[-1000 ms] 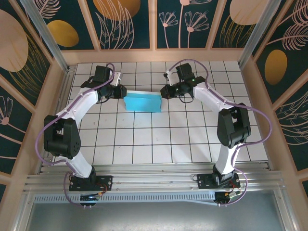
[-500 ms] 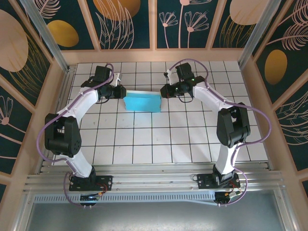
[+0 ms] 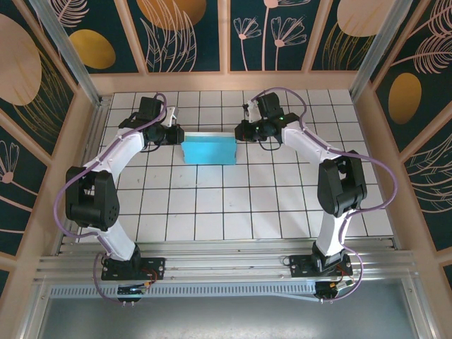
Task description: Fold the paper box
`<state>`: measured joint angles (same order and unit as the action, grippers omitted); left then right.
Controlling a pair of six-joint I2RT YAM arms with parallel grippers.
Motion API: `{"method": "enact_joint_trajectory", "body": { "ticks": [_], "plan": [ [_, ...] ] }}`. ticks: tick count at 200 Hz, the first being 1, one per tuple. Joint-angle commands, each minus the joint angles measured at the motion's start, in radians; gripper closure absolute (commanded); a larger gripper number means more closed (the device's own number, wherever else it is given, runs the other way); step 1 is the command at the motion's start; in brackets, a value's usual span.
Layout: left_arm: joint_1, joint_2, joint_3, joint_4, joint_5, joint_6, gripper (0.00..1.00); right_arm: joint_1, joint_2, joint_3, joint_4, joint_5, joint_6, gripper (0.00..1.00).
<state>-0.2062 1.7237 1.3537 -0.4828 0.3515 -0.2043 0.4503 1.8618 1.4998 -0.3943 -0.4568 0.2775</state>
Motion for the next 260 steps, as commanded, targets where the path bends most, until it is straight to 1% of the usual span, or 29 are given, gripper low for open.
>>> {"method": "enact_joint_trajectory", "body": {
  "ticks": [1, 54, 59, 80, 97, 108, 117, 141, 182, 225, 260],
  "plan": [
    [-0.001, -0.004, -0.021, -0.018, 0.033, -0.014, 0.87, 0.029, 0.008, -0.036, 0.03, 0.019, 0.055, 0.9],
    [-0.001, -0.004, -0.046, 0.001, 0.049, -0.024, 0.86, 0.06, -0.033, -0.131, 0.065, 0.113, 0.022, 0.9],
    [0.0, -0.033, -0.05, 0.003, 0.049, -0.024, 0.86, 0.063, -0.037, -0.139, 0.069, 0.123, 0.022, 0.9],
    [-0.001, -0.045, -0.065, 0.009, 0.05, -0.03, 0.86, 0.078, -0.054, -0.171, 0.078, 0.169, 0.007, 0.9],
    [-0.001, -0.06, -0.084, 0.017, 0.053, -0.035, 0.84, 0.088, -0.074, -0.207, 0.104, 0.184, -0.003, 0.9],
    [-0.001, -0.071, -0.095, 0.02, 0.053, -0.038, 0.8, 0.09, -0.083, -0.225, 0.119, 0.188, -0.002, 0.9],
    [-0.001, -0.081, -0.103, 0.024, 0.051, -0.041, 0.75, 0.09, -0.087, -0.227, 0.122, 0.194, -0.001, 0.89],
    [-0.001, -0.115, -0.123, 0.032, 0.05, -0.047, 0.67, 0.088, -0.096, -0.212, 0.118, 0.204, -0.004, 0.86],
    [0.0, -0.17, -0.143, 0.032, 0.04, -0.053, 0.65, 0.091, -0.118, -0.181, 0.118, 0.175, -0.023, 0.79],
    [-0.001, -0.201, -0.146, 0.025, 0.014, -0.065, 0.64, 0.091, -0.158, -0.167, 0.12, 0.216, -0.012, 0.73],
    [0.0, -0.216, -0.116, 0.037, -0.026, -0.098, 0.64, 0.091, -0.195, -0.155, 0.133, 0.194, 0.005, 0.71]
  ]
}}
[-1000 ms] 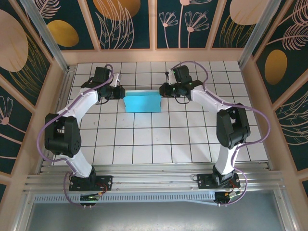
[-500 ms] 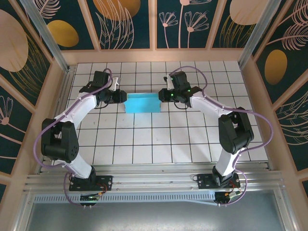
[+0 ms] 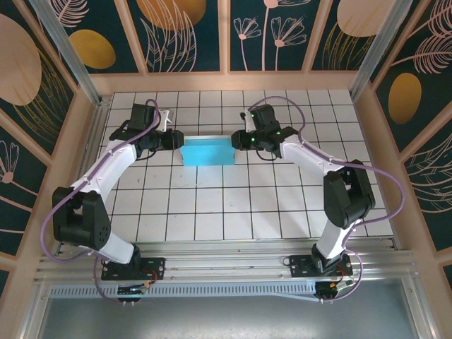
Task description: Fold the paper box
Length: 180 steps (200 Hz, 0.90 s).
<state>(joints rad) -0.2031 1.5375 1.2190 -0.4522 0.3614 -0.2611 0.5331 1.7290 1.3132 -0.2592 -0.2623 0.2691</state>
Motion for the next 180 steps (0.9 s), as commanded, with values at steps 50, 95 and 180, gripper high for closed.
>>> {"method": "enact_joint_trajectory", "body": {
  "ticks": [50, 95, 180],
  "plan": [
    [-0.004, 0.032, 0.095, 0.002, -0.125, -0.107, 0.66, 0.007, -0.071, 0.065, 0.009, -0.017, 0.054, 0.68],
    [-0.004, 0.092, 0.165, -0.126, -0.026, 0.101, 0.56, -0.007, -0.011, 0.113, -0.101, -0.008, -0.011, 0.62],
    [-0.004, 0.138, 0.179, -0.151, -0.056, 0.15, 0.6, -0.015, 0.056, 0.136, -0.128, -0.006, -0.065, 0.7]
  ]
}}
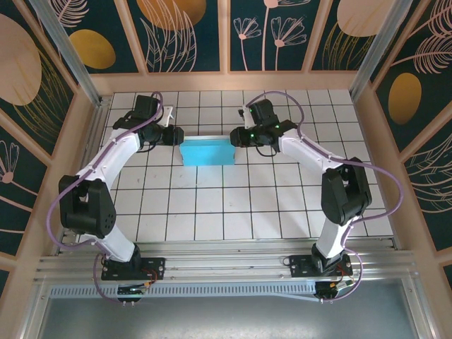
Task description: Fold the paper box
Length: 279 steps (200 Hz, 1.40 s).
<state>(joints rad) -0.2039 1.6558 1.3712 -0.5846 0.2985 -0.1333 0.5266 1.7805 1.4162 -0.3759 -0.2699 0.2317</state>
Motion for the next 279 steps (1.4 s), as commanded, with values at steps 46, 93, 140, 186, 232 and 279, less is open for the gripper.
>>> {"method": "enact_joint_trajectory", "body": {
  "ticks": [46, 93, 140, 186, 232, 279],
  "plan": [
    [-0.003, 0.035, 0.025, -0.005, -0.026, 0.023, 0.65, -0.014, 0.008, 0.032, 0.0, 0.003, -0.032, 0.77],
    [-0.003, 0.047, 0.034, 0.001, -0.013, 0.03, 0.67, -0.016, 0.018, 0.05, 0.003, -0.007, -0.039, 0.77],
    [-0.003, 0.052, 0.041, 0.006, -0.01, 0.032, 0.7, -0.016, 0.037, 0.072, -0.001, -0.022, -0.04, 0.8],
    [-0.003, 0.052, 0.046, 0.006, -0.012, 0.028, 0.74, -0.016, 0.037, 0.069, 0.002, -0.023, -0.041, 0.84],
    [-0.003, 0.052, 0.049, 0.009, -0.009, 0.028, 0.73, -0.016, 0.046, 0.075, -0.003, -0.026, -0.04, 0.78],
    [-0.003, 0.052, 0.046, 0.007, -0.006, 0.028, 0.74, -0.016, 0.042, 0.075, 0.003, -0.025, -0.036, 0.85]
  ]
}}
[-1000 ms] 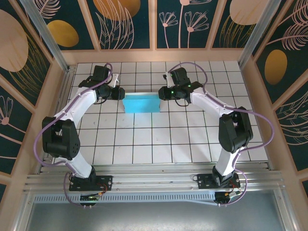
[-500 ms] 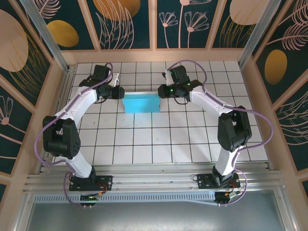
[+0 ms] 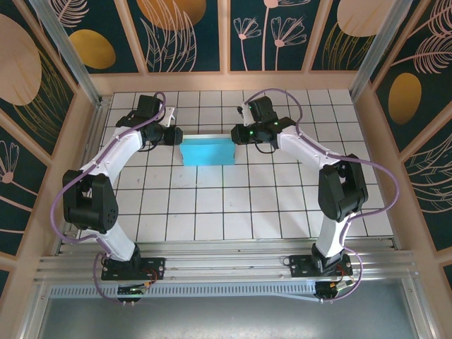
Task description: Fold the paper box
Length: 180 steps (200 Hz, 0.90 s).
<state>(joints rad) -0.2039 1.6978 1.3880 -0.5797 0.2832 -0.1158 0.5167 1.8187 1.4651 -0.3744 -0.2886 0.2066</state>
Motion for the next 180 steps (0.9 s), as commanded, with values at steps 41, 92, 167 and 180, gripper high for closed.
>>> {"method": "enact_joint_trajectory", "body": {
  "ticks": [41, 92, 167, 180],
  "plan": [
    [-0.003, 0.036, 0.028, 0.003, 0.007, 0.005, 0.76, -0.005, -0.004, 0.023, 0.002, -0.007, -0.011, 0.89],
    [-0.003, 0.033, 0.031, 0.002, 0.011, -0.001, 0.8, -0.004, -0.004, 0.022, 0.003, -0.01, -0.006, 0.91],
    [-0.003, 0.022, 0.037, 0.011, -0.001, 0.005, 0.69, -0.003, -0.007, 0.026, -0.001, -0.014, -0.008, 0.91],
    [-0.003, 0.022, 0.034, 0.019, 0.001, 0.005, 0.7, -0.003, -0.007, 0.025, 0.0, -0.012, -0.009, 0.91]
  ]
}}
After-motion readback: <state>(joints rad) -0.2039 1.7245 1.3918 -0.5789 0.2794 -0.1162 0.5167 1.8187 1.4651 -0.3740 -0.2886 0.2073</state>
